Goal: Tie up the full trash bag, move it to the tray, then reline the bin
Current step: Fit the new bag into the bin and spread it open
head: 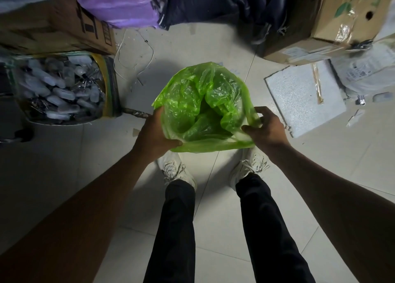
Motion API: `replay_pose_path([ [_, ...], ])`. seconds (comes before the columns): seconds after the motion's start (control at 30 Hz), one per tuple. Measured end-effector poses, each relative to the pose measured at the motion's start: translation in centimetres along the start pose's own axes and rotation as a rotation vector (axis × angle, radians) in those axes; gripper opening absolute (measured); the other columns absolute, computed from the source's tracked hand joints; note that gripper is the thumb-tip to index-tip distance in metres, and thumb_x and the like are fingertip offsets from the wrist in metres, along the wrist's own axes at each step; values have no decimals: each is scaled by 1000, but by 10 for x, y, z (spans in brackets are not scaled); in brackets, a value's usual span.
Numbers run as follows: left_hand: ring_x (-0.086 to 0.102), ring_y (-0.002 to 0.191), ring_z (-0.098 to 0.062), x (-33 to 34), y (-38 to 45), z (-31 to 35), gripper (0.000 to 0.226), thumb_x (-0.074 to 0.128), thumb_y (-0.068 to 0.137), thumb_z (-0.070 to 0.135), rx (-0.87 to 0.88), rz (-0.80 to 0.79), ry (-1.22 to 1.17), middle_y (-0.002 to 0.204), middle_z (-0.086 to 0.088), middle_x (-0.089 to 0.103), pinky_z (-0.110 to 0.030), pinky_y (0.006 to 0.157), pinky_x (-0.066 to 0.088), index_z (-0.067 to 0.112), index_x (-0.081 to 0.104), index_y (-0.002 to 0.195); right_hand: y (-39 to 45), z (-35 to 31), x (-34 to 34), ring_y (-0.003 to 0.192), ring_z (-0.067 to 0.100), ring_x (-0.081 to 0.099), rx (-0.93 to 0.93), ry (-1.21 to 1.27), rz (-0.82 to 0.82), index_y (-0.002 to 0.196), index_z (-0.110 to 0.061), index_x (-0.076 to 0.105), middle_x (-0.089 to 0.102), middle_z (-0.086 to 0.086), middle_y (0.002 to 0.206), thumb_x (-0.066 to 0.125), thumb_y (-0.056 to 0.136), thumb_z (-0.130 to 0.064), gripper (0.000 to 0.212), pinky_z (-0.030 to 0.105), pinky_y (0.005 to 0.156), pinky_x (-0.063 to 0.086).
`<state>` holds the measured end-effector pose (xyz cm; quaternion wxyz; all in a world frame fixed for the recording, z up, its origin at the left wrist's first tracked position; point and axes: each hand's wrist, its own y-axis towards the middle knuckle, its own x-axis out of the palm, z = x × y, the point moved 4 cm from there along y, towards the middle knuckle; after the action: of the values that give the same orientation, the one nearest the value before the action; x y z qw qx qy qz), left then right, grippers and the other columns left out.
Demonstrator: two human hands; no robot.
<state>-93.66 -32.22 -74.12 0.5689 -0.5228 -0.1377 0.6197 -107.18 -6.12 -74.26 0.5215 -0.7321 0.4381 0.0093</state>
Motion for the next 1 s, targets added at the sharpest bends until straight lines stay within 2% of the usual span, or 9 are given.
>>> replay_pose_path([
  [0.1, 35, 139, -25, 8, 1, -8, 112, 90, 63, 25, -8, -5, 1, 152, -7, 37, -31, 106, 30, 16, 22, 151, 4, 7, 8, 84, 26, 61, 63, -64, 21, 115, -24, 60, 64, 1, 84, 68, 77, -13, 40, 31, 72, 49],
  [0.17, 44, 131, -25, 10, 6, -14, 105, 90, 61, 29, -52, 7, -60, 144, -6, 47, -40, 106, 39, 17, 32, 147, 10, 11, 15, 89, 29, 61, 114, -111, 22, 111, -21, 61, 61, 3, 89, 64, 79, -14, 33, 33, 75, 49],
  [0.3, 62, 107, -22, 6, 16, -18, 89, 85, 43, 50, -91, -22, -167, 117, 1, 65, -49, 91, 53, 22, 55, 123, 20, 13, 23, 95, 33, 62, 170, -142, 16, 100, -20, 64, 62, 6, 90, 62, 80, -18, 20, 35, 73, 48],
  [0.43, 63, 105, -17, -3, 16, -13, 70, 90, 57, 31, -92, -36, -257, 113, 3, 66, -42, 92, 53, 20, 62, 119, 17, 13, 18, 97, 30, 63, 202, -73, 56, 107, -19, 65, 67, 8, 98, 69, 78, -21, 30, 33, 78, 48],
  [0.57, 51, 117, -24, -13, 5, -12, 74, 82, 62, 43, -101, 185, -119, 126, -10, 50, -40, 98, 46, 17, 56, 127, 4, 10, 14, 91, 25, 63, 247, 77, 64, 118, -23, 61, 69, 4, 101, 70, 74, -22, 45, 36, 86, 52],
  [0.63, 53, 112, -24, -8, 0, -14, 75, 82, 62, 42, -125, 162, -104, 124, -9, 51, -39, 94, 48, 18, 53, 127, -1, 15, 18, 93, 30, 66, 286, 135, 19, 114, -28, 59, 70, 4, 102, 71, 62, -25, 53, 45, 89, 54],
  [0.77, 53, 107, -22, 10, -4, -19, 76, 85, 69, 22, -174, 14, -50, 116, -3, 54, -34, 91, 46, 15, 46, 134, -1, 27, 28, 87, 31, 66, 258, -43, -51, 97, -29, 56, 68, 1, 86, 71, 58, -23, 42, 47, 83, 56],
  [0.87, 58, 109, -30, 15, 5, -21, 66, 83, 69, 17, -162, 7, 52, 119, -10, 62, -38, 89, 49, 12, 51, 126, 8, 25, 28, 89, 34, 64, 209, -192, -21, 97, -24, 56, 67, 6, 90, 66, 69, -17, 30, 44, 80, 55],
  [1.0, 60, 108, -27, 14, 19, -20, 46, 77, 73, 12, -128, 58, 50, 114, -6, 66, -33, 85, 46, 12, 58, 114, 21, 18, 25, 94, 34, 63, 165, -152, 36, 104, -21, 60, 68, 9, 97, 66, 73, -14, 33, 44, 80, 56],
])
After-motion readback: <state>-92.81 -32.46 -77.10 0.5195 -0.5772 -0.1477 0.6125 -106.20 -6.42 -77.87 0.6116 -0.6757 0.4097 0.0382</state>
